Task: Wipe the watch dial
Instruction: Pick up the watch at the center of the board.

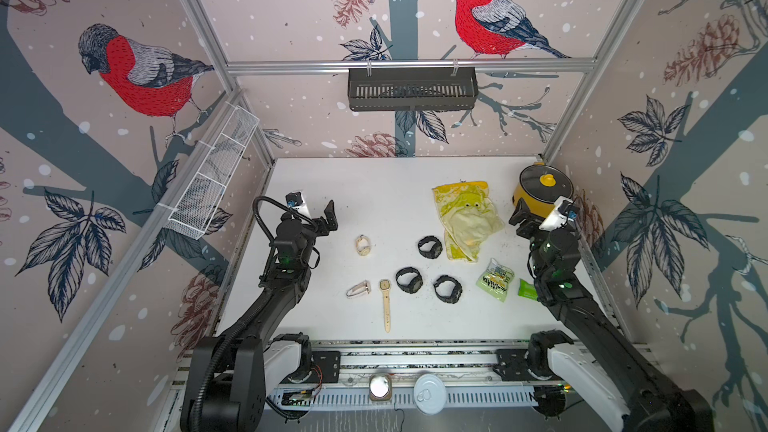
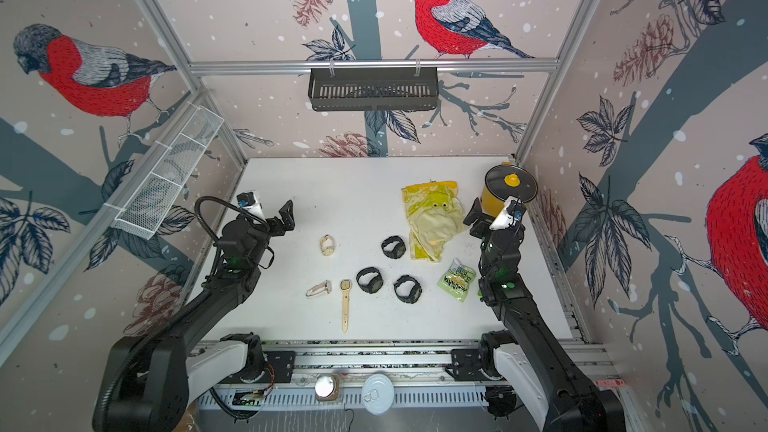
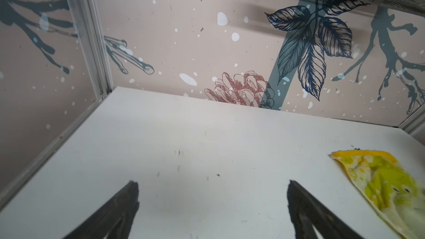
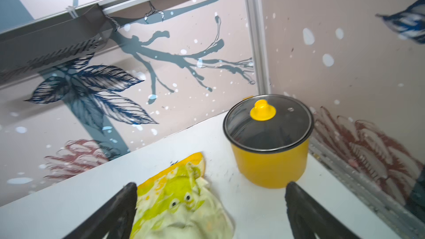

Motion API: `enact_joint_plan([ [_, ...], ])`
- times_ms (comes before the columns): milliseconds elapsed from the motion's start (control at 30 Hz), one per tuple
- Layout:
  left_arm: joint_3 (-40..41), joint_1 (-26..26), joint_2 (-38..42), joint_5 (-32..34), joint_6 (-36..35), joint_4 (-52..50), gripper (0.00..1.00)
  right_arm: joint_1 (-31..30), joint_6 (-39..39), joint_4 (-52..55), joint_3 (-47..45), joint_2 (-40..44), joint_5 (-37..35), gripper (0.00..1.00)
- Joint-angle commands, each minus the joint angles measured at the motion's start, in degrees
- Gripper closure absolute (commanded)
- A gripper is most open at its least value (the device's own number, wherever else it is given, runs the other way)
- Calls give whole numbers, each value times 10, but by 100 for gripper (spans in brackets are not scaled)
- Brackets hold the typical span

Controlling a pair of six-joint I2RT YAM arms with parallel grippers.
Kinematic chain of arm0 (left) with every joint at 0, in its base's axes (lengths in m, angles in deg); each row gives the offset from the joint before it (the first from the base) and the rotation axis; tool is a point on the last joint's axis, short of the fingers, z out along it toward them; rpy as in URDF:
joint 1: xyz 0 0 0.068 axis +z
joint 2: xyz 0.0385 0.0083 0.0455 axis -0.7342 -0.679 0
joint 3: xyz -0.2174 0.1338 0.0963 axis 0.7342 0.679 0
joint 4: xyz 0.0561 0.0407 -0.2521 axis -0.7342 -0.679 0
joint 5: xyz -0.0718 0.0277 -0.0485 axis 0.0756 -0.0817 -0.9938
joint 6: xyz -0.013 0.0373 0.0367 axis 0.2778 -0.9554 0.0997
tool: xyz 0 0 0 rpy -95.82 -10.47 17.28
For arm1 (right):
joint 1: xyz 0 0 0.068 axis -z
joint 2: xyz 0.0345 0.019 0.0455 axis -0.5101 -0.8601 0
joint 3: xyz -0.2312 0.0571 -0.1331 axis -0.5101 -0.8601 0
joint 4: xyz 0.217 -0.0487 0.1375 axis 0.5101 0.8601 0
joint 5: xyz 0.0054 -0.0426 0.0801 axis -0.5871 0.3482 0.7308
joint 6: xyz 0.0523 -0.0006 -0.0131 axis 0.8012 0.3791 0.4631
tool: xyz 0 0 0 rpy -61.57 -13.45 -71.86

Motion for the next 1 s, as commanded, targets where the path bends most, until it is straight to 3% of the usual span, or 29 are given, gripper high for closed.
enact_joint_plan([
  [0,-27,0,0,89,189,-167,2,-9,39,122,6,34,51,0],
  [33,-39,4,-8,111,233,-212,2,-12,32,129,2,47,66,0],
  [67,-51,10,-16,95,234,-235,2,-16,27,137,-1,56,79,0],
  [200,-88,11,-56,-19,225,-297,3,-35,13,184,-2,70,134,0],
  [333,-61,-3,-77,-105,204,-251,2,-70,9,203,10,38,145,0],
  [567,-23,-32,-95,-103,175,-229,3,-152,-35,224,52,-65,130,1],
  [967,3,-68,-2,-77,125,-225,3,-304,-45,232,164,-213,75,0],
])
